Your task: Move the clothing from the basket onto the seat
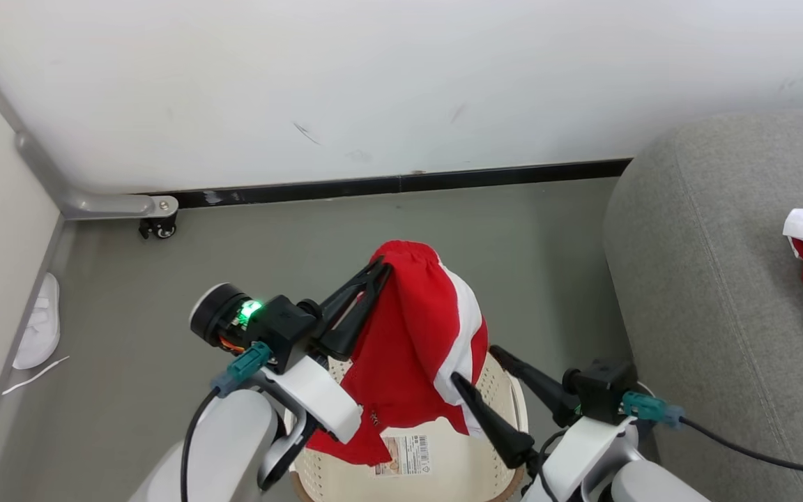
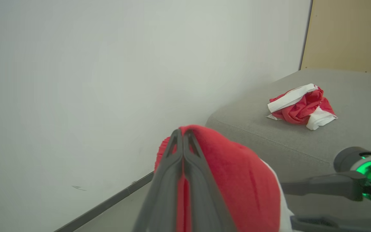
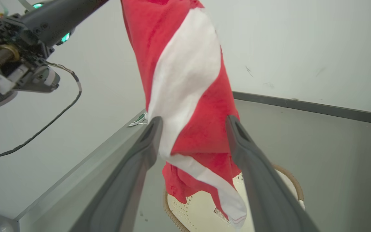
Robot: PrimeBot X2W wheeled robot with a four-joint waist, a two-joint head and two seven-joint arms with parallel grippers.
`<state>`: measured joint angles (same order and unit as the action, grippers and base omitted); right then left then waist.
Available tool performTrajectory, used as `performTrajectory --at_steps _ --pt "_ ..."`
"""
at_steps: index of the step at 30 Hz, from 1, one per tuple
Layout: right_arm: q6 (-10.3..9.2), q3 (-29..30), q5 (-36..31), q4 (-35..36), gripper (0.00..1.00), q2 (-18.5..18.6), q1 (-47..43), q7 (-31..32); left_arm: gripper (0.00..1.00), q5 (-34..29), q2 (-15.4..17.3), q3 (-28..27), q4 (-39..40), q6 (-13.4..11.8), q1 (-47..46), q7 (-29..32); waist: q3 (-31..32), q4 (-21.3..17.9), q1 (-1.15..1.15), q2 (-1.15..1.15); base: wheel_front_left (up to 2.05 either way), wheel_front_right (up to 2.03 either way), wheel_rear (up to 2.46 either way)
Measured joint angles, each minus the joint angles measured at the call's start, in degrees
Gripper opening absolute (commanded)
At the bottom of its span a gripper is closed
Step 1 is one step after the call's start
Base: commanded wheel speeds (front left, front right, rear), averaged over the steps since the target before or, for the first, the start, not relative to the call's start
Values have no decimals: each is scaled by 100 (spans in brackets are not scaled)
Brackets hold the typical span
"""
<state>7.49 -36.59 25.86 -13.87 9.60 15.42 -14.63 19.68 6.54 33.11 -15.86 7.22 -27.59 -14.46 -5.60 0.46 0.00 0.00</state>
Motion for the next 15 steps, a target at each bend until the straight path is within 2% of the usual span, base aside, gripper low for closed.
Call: performTrajectory --at_steps 9,15 --pt "0 -482 140 -201 100 -19 11 0 0 144 -89 216 -47 1 -4 0 159 214 0 0 0 0 0" --pt "0 -457 202 -516 100 -26 18 1 0 211 -119 435 -75 1 -4 0 270 351 0 0 0 0 0"
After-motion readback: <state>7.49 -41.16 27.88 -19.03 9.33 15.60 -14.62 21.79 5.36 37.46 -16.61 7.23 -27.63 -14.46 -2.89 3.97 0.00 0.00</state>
